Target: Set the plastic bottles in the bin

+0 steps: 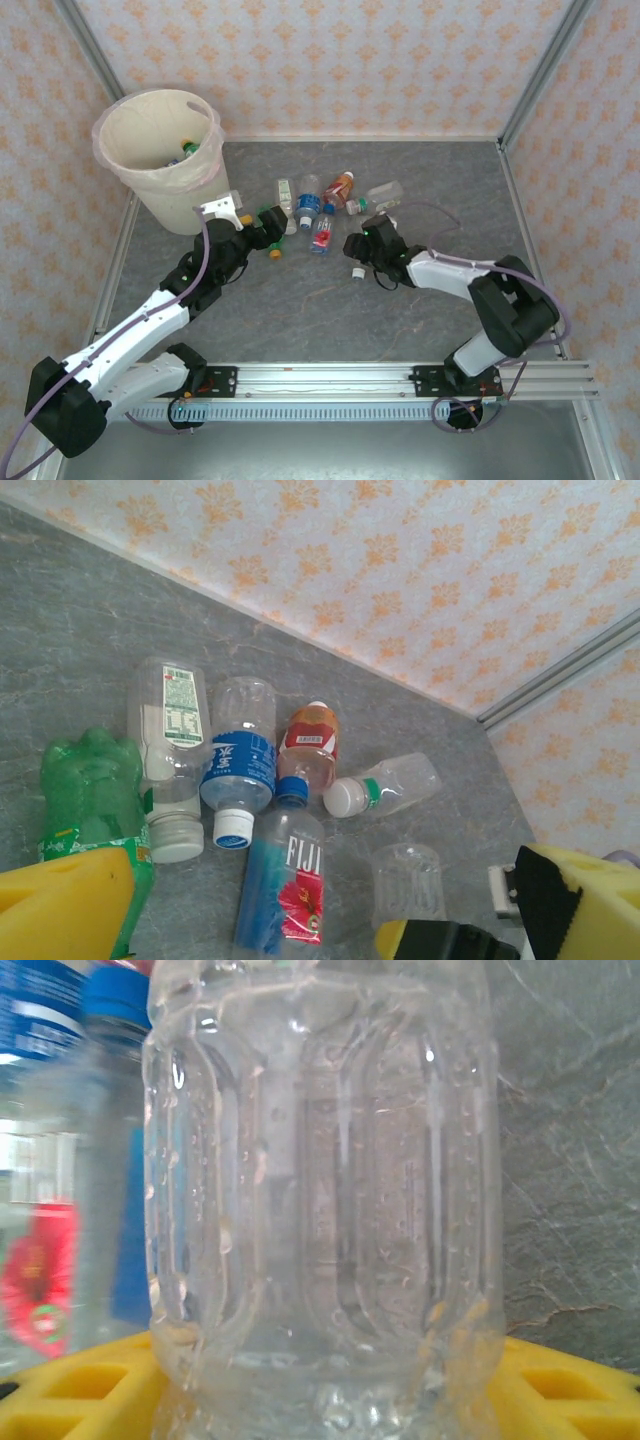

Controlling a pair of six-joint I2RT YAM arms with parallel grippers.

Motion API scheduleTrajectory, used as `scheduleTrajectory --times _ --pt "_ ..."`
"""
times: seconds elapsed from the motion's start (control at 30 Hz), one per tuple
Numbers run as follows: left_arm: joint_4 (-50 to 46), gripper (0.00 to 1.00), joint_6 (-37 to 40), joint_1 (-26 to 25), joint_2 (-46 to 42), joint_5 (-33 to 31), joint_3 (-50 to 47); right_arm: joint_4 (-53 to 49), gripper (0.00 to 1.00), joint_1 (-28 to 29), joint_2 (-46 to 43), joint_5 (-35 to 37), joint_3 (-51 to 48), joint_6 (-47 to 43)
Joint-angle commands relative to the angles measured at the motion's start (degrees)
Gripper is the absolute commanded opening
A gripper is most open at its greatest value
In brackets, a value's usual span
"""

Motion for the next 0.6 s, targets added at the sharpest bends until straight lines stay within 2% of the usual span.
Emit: scheduleTrajectory --times 0.0,0.27,0.57 --pt "-0.21 0.97 -2.09 -0.28 -0.01 1.83 1.61 0.32 0.63 0.9 -5.42 3.66 -0.46 -2.58" --pt "3.28 0.96 -3.25 -0.29 1.1 6.52 3.5 1.05 0.63 5.04 -12.86 6.29 1.49 -9.7" --pt "7.37 0.94 -3.24 -0.28 3.13 13.27 5.72 7.41 0.61 13.49 -17.24 10.44 -0.29 -19.59"
